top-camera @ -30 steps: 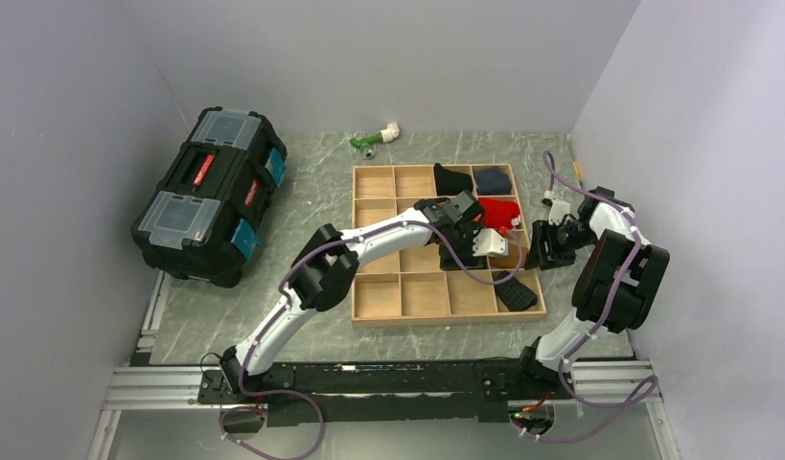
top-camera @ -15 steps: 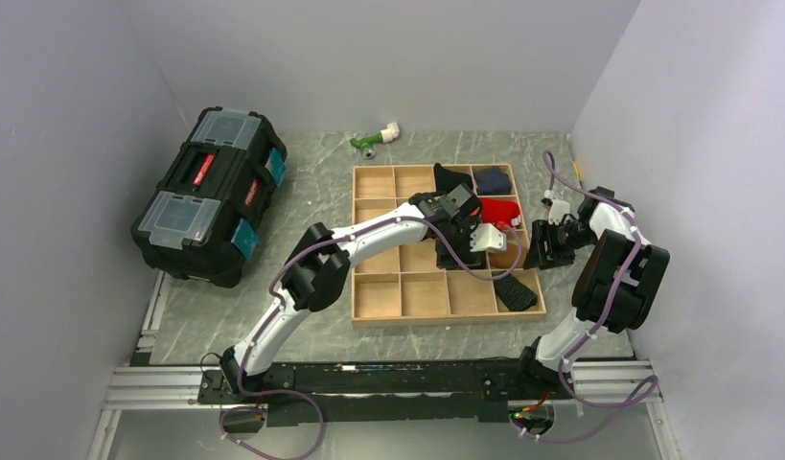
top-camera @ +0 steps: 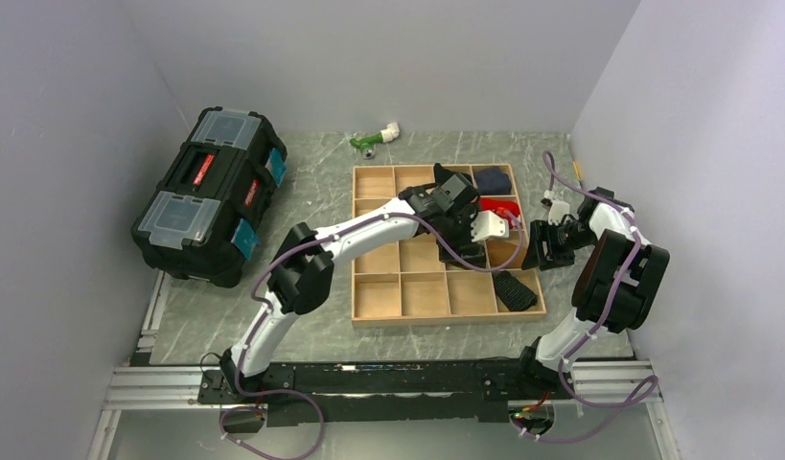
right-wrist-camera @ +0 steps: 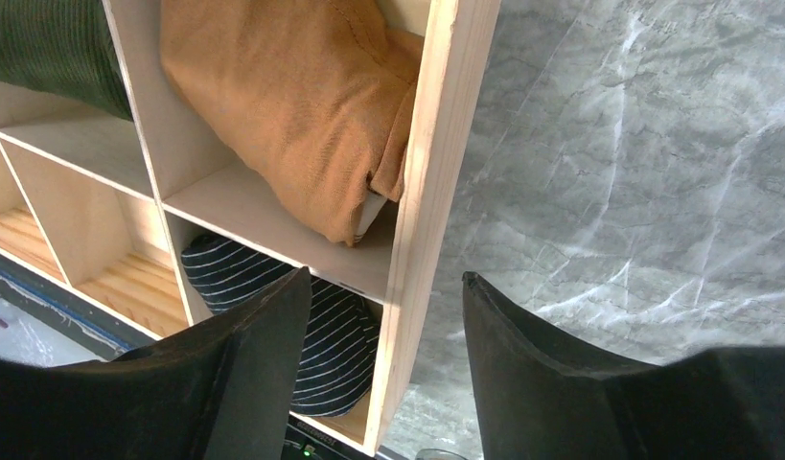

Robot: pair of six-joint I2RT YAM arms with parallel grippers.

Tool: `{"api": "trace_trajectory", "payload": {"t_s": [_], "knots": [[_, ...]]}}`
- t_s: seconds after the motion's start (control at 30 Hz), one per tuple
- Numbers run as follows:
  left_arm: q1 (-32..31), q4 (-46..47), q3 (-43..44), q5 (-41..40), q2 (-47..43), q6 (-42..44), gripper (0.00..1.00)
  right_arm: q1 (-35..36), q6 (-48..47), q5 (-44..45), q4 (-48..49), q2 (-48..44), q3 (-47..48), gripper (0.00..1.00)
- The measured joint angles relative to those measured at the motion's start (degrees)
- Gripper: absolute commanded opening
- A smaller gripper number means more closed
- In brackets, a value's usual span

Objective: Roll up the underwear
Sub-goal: Place the underwear at the center of the board.

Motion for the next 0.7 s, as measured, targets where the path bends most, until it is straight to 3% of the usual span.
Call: {"api": "trace_trajectory", "payload": {"t_s": [0.13,0.17,0.2,0.7], "knots": [[0.09,2.78,-2.21,-0.55,-2.93,-2.27,0.74,0.00,0.00,-0.11,-0.11,0.00,0.00,0.75],[0.20,3.63,-2.23,-0.92,-3.30,-2.97,0.74,0.00,-0.02,-0.24,-0.15,0.00,0.00,0.94],[0.26,4.33,-2.21,-1.33,-3.41,-3.37,0.74,0.00,0.02,-0.31,-0.22,0.00,0.00,0.99],[1.46,7.93,-0.92,-8.13,3.52,-5.31,0.73,-0.37,-0.44,-2.38,-2.49,-0.83,0.81,1.00]]}}
